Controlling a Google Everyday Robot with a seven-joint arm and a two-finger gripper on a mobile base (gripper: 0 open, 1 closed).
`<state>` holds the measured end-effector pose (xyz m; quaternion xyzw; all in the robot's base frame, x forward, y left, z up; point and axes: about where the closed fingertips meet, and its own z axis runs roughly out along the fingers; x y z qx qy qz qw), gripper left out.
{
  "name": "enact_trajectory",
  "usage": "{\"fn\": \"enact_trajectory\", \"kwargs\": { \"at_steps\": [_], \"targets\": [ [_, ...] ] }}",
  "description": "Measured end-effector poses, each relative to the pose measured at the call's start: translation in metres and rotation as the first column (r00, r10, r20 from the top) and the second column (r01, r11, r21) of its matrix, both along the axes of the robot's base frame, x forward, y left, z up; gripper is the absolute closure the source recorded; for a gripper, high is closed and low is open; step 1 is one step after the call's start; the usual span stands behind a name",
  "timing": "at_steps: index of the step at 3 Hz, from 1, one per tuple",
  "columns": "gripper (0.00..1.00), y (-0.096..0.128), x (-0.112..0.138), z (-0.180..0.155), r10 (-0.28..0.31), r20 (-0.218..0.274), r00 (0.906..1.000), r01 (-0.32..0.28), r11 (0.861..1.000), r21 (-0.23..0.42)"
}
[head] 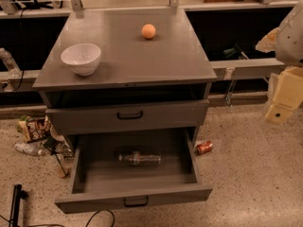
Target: Pick water bottle from middle drawer and place on counter
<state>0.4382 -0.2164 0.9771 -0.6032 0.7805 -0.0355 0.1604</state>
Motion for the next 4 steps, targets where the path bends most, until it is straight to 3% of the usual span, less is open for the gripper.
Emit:
{"fn": "enact_trajectory", "kwargs": {
  "at_steps": [1, 3, 4],
  "targets": [
    [0.0, 0.003, 0.003, -0.006, -0.005, 0.007, 1.0, 0.005, 1.0, -0.002],
    [0.0, 0.042, 0.012, -0.133, 0.059, -0.091, 0.9941, -0.061, 0.998, -0.02],
    [0.0, 0.071, 0.019, -0.201, 0.181, -0.099, 0.9784, -0.177, 0.983, 0.051]
  ]
}}
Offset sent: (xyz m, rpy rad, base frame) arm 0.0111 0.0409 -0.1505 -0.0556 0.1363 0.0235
